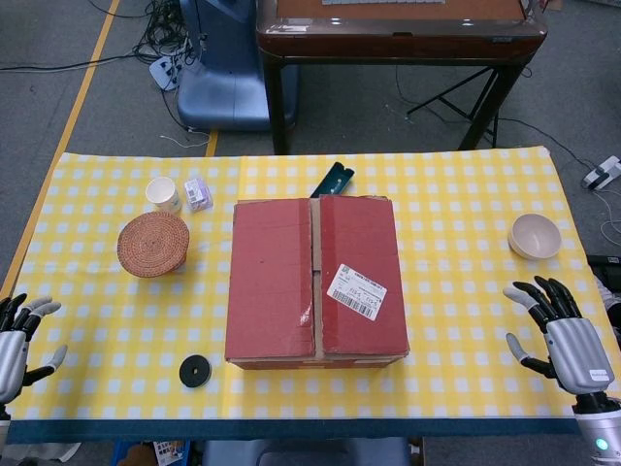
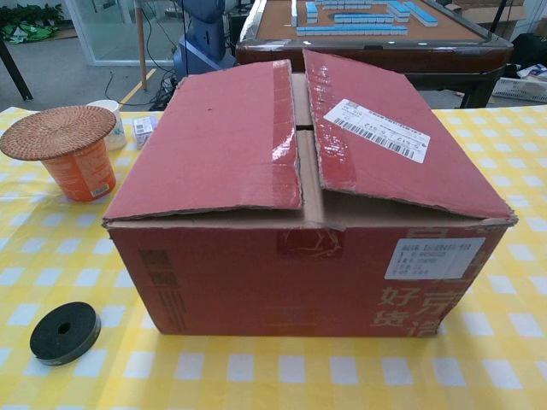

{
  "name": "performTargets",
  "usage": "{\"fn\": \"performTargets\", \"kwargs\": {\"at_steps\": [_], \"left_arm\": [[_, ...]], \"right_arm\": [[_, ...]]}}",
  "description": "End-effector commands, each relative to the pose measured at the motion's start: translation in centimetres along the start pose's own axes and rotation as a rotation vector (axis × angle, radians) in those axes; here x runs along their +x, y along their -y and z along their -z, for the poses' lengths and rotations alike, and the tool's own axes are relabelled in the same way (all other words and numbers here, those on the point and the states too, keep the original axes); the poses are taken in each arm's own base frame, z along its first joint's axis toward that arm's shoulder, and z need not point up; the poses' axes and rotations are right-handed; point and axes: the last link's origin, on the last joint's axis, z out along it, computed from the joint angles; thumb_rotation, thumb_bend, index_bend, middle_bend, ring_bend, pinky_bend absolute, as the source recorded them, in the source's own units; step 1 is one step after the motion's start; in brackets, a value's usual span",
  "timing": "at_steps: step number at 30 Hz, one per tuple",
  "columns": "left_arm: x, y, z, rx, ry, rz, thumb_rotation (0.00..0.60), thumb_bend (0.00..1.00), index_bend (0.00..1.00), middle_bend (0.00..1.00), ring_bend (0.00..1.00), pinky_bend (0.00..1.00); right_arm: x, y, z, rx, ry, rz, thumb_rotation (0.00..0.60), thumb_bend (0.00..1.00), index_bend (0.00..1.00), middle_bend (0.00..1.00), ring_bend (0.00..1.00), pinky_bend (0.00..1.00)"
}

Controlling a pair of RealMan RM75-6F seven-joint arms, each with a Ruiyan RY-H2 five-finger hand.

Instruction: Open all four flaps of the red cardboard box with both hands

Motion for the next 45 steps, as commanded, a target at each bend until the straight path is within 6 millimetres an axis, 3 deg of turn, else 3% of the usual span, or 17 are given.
{"fn": "performTargets", "kwargs": {"at_steps": [1, 17, 30, 32, 37, 38, 40, 45], "left_arm": [[0.0, 0.0, 0.0, 0.000, 0.000, 0.000, 0.600, 0.32, 0.29, 0.20, 0.07, 0.00], [0.0, -0.1, 0.2, -0.007, -0.001, 0.004, 0.600, 0.32, 0.29, 0.20, 0.07, 0.00], [0.6, 0.0, 0.6, -0.009, -0.013, 0.009, 0.600, 0.32, 0.29, 0.20, 0.07, 0.00], [0.7, 0.1, 0.7, -0.008, -0.014, 0.010, 0.600, 0.32, 0.29, 0.20, 0.07, 0.00], [0.8, 0.1, 0.9, -0.006, -0.016, 0.010, 0.600, 0.32, 0.29, 0.20, 0.07, 0.00], [0.8, 0.1, 0.9, -0.006, -0.015, 0.011, 0.600, 0.32, 0.29, 0.20, 0.07, 0.00], [0.9, 0.1, 0.9, -0.006, -0.016, 0.012, 0.600, 0.32, 0.29, 0.20, 0.07, 0.00], [0.9, 0.4, 1.1, -0.001, -0.015, 0.012, 0.600, 0.32, 0.29, 0.20, 0.07, 0.00]], "right_arm": [[0.0, 0.0, 0.0, 0.001, 0.001, 0.000, 0.600, 0.34, 0.20, 0.16, 0.04, 0.03], [0.5, 1.3, -0.6, 0.062, 0.013, 0.010, 0.600, 0.34, 0.20, 0.16, 0.04, 0.03], [1.4, 9.9, -6.1, 0.392, 0.134, 0.025, 0.600, 0.36, 0.18, 0.15, 0.04, 0.03], [1.6, 11.4, -7.1, 0.442, 0.159, 0.035, 0.600, 0.44, 0.18, 0.15, 0.04, 0.03], [1.8, 15.1, -9.8, 0.564, 0.177, 0.071, 0.600, 0.89, 0.18, 0.18, 0.04, 0.03], [1.8, 15.8, -10.3, 0.583, 0.179, 0.076, 0.600, 0.95, 0.18, 0.19, 0.04, 0.03], [1.7, 17.5, -11.4, 0.622, 0.193, 0.083, 0.600, 1.00, 0.18, 0.20, 0.04, 0.03], [1.1, 20.8, -14.0, 0.685, 0.232, 0.116, 0.600, 1.00, 0.20, 0.24, 0.05, 0.03]]}}
